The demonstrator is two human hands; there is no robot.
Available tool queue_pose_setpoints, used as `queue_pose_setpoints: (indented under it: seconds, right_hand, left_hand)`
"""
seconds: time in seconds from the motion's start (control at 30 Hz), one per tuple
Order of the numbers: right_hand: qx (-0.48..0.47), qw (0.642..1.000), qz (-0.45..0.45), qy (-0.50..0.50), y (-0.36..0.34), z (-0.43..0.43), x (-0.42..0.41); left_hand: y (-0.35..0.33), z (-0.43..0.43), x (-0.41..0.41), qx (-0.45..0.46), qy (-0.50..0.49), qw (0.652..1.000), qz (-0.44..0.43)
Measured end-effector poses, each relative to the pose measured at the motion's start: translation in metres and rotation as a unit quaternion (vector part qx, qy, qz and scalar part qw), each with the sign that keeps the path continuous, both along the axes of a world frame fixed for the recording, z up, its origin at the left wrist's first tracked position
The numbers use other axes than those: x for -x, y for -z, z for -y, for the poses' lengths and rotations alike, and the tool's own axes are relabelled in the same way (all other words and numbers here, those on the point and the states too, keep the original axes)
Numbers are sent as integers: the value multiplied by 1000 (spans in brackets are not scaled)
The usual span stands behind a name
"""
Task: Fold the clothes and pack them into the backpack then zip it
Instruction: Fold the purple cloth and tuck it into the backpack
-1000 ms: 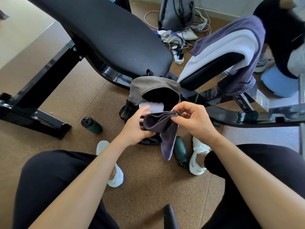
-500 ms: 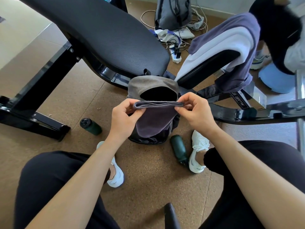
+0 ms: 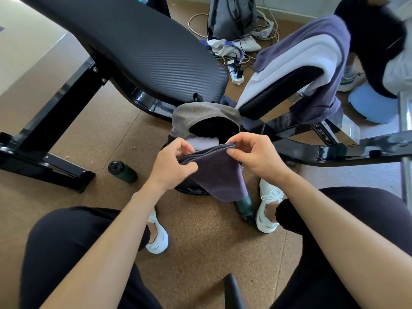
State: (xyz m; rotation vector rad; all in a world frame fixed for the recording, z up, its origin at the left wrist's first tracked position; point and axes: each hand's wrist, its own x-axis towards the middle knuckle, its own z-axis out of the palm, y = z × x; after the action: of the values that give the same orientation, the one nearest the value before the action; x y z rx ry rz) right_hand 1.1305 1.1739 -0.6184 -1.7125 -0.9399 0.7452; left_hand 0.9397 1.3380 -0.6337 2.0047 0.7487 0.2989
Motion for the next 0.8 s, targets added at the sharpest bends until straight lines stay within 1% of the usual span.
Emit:
queue_pose_setpoints:
  seconds: [0.07, 0.17, 0.23, 0.33, 0.4, 0.43, 0.53, 0.67, 0.8]
  right_hand:
    - [1, 1000, 12, -28, 0, -2, 5]
    - [8, 998, 27, -58, 3, -4, 10]
    - [11, 997, 26, -70, 3, -4, 12]
    - [15, 996, 12, -87, 1, -4, 10]
    - [38, 993, -13, -113, 1, -2, 8]
    - [56, 989, -11, -133, 3, -2, 7]
    - [116, 975, 52, -182, 15, -3, 9]
    - [164, 962, 68, -209, 35, -4, 14]
    - [241, 939, 79, -232, 56, -1, 16]
  left_hand:
    - [0, 7, -2, 3, 65, 998, -25]
    - [7, 23, -11, -55, 113, 992, -21]
    - [11, 31, -15, -73, 106, 992, 13]
    - [9, 31, -17, -76, 98, 991, 48]
    - [4, 27, -16, -80, 100, 990, 63]
    - [0, 25, -15, -83, 98, 989, 74]
    - [-16, 17, -12, -93, 89, 986, 104]
    - [-29, 0, -1, -114, 53, 986, 112]
    - [-27, -14, 9, -94, 7, 990, 106]
